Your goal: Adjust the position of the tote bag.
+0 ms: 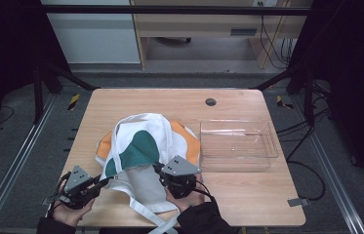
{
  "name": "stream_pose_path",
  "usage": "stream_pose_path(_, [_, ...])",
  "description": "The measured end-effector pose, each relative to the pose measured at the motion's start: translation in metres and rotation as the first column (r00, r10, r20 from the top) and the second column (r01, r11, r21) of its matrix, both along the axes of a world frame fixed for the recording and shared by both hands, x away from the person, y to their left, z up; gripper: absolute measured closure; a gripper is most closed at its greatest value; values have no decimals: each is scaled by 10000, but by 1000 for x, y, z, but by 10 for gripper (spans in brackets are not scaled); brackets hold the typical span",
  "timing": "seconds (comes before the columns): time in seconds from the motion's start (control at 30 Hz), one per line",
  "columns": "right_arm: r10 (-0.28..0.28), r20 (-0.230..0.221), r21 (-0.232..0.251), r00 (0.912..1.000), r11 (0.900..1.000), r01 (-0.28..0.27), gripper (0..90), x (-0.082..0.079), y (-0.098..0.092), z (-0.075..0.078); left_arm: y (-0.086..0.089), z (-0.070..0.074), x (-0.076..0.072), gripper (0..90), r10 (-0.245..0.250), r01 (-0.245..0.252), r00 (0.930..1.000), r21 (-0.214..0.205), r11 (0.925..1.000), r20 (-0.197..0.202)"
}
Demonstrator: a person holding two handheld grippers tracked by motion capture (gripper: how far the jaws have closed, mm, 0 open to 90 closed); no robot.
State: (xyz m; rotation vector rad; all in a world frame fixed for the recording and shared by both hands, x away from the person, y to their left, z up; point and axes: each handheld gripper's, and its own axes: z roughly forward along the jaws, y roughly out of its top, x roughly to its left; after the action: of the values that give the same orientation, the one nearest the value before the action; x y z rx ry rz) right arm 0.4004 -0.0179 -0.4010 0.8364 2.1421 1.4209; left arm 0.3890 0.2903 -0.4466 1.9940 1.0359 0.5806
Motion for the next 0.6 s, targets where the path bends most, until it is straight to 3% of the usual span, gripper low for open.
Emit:
stream_pose_path(0.13, [11,-36,-7,10000,10000,-11,876,0,0,-2,1,1,-1,760,60,-58,9999,-143,9999,155])
stream_pose_path(0.4, [10,-103,42,9999,10000,-9,876,2,-1,-1,3,14,-13,508,169,-139,9969,-405,9991,765])
stream_pose_path(0.6, [-29,-96,47,9999,10000,29,876,2,-2,0,-1,21,-19,400,171,-104,9931,-581,9983,1157])
